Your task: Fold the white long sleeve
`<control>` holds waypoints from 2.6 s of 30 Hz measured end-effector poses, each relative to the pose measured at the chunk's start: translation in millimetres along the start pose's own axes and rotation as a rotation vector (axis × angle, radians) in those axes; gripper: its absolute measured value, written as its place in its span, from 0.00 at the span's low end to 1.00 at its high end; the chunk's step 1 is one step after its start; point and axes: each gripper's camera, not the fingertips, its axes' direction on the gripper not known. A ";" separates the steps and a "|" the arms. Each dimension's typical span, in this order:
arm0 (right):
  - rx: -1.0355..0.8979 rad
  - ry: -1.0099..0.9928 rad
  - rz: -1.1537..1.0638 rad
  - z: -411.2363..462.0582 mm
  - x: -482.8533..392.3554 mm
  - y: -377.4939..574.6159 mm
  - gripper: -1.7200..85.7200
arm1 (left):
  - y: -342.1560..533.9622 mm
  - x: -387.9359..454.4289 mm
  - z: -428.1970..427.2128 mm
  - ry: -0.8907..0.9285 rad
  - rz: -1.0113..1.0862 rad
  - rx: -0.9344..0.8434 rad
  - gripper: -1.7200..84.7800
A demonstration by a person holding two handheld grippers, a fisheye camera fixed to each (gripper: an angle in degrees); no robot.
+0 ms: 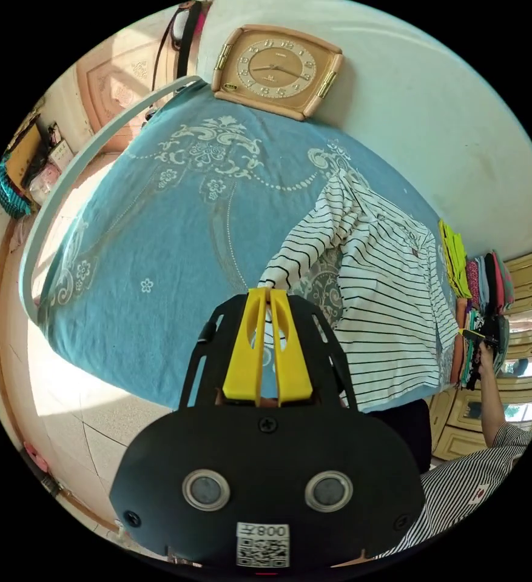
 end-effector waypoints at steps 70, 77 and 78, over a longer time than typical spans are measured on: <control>-0.197 -0.734 0.247 284.3 -95.0 292.8 0.03 | 608.6 48.8 234.6 0.646 -0.135 -0.319 0.05; -0.114 -0.658 0.298 264.4 -83.7 272.0 0.02 | 596.4 40.1 241.1 0.560 -0.178 -0.196 0.07; -0.078 -0.631 0.324 257.3 -76.7 265.3 0.03 | 584.8 40.5 236.5 0.536 -0.166 -0.151 0.07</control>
